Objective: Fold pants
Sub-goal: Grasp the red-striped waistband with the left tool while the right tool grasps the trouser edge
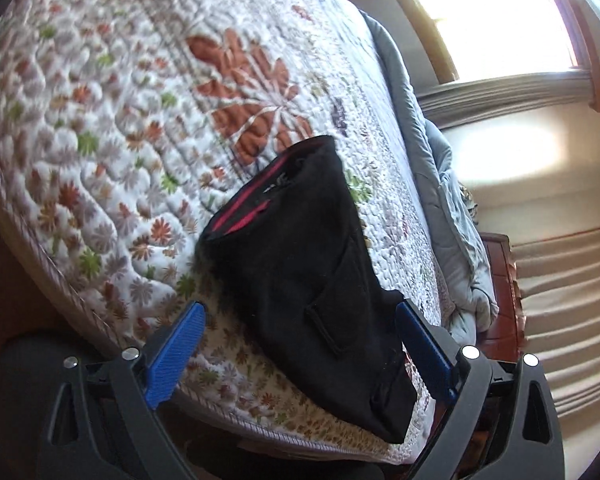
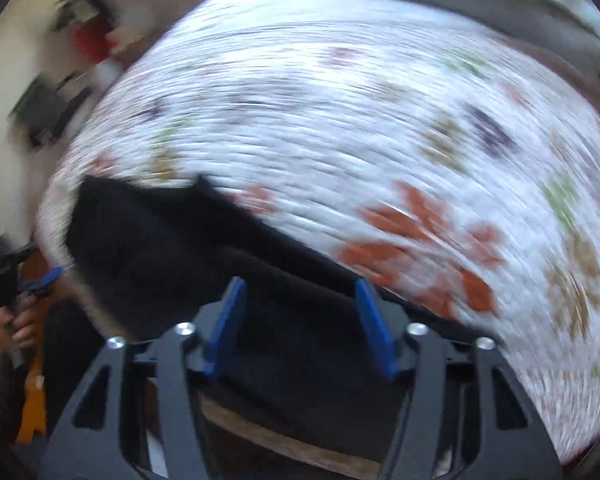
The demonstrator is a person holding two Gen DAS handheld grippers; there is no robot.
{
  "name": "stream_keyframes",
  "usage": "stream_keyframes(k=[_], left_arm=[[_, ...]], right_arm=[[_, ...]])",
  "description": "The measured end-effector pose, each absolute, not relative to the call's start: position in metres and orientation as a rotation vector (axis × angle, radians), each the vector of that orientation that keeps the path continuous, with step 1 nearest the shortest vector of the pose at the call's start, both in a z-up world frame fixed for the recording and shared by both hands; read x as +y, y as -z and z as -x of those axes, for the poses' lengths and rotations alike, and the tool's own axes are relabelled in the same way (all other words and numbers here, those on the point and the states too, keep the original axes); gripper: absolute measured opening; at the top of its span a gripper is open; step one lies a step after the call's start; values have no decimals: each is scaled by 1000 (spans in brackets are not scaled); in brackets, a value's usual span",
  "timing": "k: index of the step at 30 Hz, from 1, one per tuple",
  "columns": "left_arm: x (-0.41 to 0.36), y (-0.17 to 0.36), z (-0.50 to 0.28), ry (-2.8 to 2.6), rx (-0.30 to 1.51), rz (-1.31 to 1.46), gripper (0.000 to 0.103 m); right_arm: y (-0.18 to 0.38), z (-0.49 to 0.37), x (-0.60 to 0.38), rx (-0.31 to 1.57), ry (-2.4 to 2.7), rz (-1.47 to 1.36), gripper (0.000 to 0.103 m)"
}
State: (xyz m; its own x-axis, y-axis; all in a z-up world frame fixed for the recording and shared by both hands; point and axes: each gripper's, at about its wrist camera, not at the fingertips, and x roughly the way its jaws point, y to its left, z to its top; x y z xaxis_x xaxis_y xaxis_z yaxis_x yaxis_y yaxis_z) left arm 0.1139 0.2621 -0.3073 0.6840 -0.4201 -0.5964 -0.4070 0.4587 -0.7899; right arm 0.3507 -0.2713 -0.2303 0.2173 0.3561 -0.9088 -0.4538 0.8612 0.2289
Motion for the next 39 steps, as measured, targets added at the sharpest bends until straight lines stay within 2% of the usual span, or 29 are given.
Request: stream_keyframes(k=[2, 6, 11, 18, 31, 32, 34, 35, 36, 39], left_arm=[[262, 315, -115, 13, 861, 1156, 96], [260, 319, -122, 16, 831, 1128, 96], [263, 330, -131, 14, 803, 1144, 96], [266, 339, -134, 9, 795, 1124, 96], [274, 350, -122, 70, 764, 1163, 98], [274, 350, -121, 71, 764, 1164, 98], [274, 349, -121, 69, 764, 1159, 99], [274, 349, -125, 65, 767, 1153, 99], [273, 347, -126, 63, 768, 1146, 99], [271, 343, -129, 72, 764, 1128, 99]], right_arm=[[221, -360, -228, 1258, -685, 135, 82], [205, -375, -120, 1302, -919, 286, 91], [208, -391, -9, 1359, -1102, 457, 92], [265, -404, 121, 1489, -1268, 735, 92], [353, -377, 213, 1677, -1539, 1060, 92], [359, -378, 214, 1689, -1551, 1065, 90], [364, -385, 216, 1718, -1561, 1039, 73], [364, -392, 217, 1744, -1566, 1009, 54], [363, -399, 217, 1765, -1572, 983, 44], [356, -406, 213, 1785, -1599, 940, 38]])
